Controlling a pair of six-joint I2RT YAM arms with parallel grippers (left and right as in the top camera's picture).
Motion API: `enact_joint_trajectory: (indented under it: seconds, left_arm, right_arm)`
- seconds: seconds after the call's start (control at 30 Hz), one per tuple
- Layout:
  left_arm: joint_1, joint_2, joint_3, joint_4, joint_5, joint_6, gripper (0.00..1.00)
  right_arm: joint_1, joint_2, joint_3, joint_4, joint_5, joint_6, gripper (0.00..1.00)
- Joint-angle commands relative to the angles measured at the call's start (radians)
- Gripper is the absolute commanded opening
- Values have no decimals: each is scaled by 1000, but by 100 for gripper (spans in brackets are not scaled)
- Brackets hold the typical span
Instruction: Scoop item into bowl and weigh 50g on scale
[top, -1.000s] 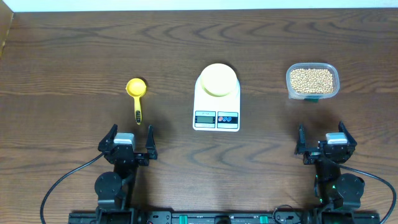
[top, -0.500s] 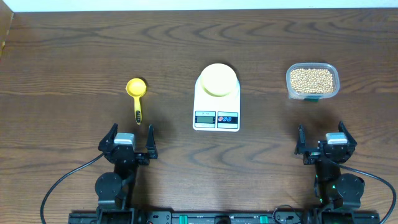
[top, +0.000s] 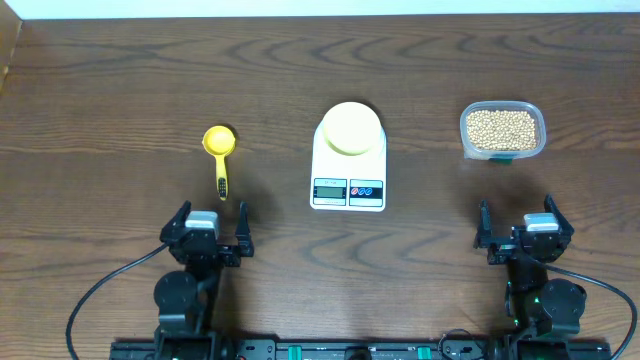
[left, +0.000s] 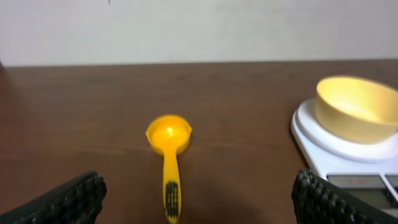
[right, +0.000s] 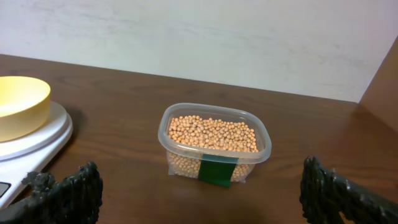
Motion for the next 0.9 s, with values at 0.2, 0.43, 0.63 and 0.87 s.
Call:
enact_joint_trajectory:
  seconds: [0.2, 0.43, 0.63, 0.87]
  left_arm:
    - [1, 163, 123, -3, 2, 3, 98]
    - [1, 303, 241, -18, 2, -6, 97]
    - [1, 542, 498, -189, 17, -11, 97]
    - [2, 993, 962, -544, 18, -12, 98]
  right_arm:
    - [6, -7, -2, -4, -6, 11, 99]
    - [6, -7, -2, -4, -6, 11, 99]
    - [6, -7, -2, -4, -6, 11, 99]
    - [6, -7, -2, -3, -6, 11, 99]
